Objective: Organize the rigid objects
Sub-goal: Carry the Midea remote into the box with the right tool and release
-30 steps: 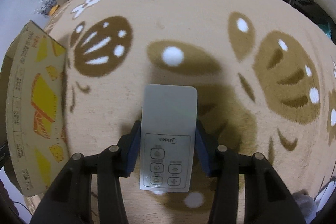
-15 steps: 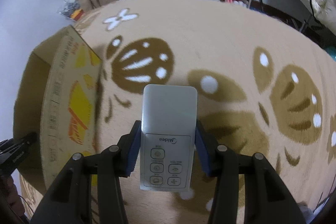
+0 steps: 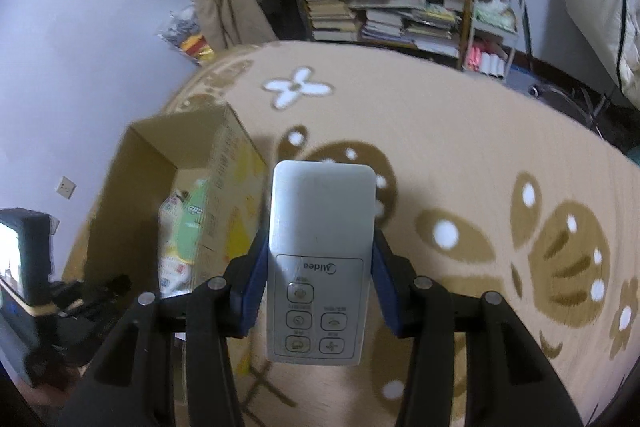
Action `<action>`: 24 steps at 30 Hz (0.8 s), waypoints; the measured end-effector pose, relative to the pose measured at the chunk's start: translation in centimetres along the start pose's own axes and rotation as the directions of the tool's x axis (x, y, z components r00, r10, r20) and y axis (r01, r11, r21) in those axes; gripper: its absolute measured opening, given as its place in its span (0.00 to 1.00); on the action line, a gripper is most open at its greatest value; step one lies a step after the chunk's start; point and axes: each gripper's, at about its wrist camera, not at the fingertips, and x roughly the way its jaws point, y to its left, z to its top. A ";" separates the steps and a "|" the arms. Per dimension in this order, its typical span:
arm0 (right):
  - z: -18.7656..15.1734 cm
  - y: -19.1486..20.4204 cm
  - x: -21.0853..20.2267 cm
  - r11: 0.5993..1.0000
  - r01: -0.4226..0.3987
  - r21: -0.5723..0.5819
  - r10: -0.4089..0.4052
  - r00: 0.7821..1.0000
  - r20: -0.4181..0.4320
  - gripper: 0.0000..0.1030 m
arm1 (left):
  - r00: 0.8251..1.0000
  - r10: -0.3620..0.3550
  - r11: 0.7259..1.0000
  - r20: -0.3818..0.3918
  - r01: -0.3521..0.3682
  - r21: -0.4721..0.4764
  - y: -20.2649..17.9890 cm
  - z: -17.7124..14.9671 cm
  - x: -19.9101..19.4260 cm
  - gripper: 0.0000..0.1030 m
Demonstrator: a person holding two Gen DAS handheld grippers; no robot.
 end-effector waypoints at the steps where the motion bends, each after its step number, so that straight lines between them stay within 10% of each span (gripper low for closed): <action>1: 0.3 0.4 -0.3 1.000 -0.003 -0.007 0.004 1.000 0.015 0.50 | 1.000 0.000 1.000 0.000 0.000 0.000 0.0 0.0 0.0 0.20; 24: 0.3 8.1 2.7 0.972 -0.219 -0.080 0.218 0.976 -0.021 0.50 | 1.000 -0.013 1.000 -0.002 0.013 -0.009 0.4 0.0 0.1 0.20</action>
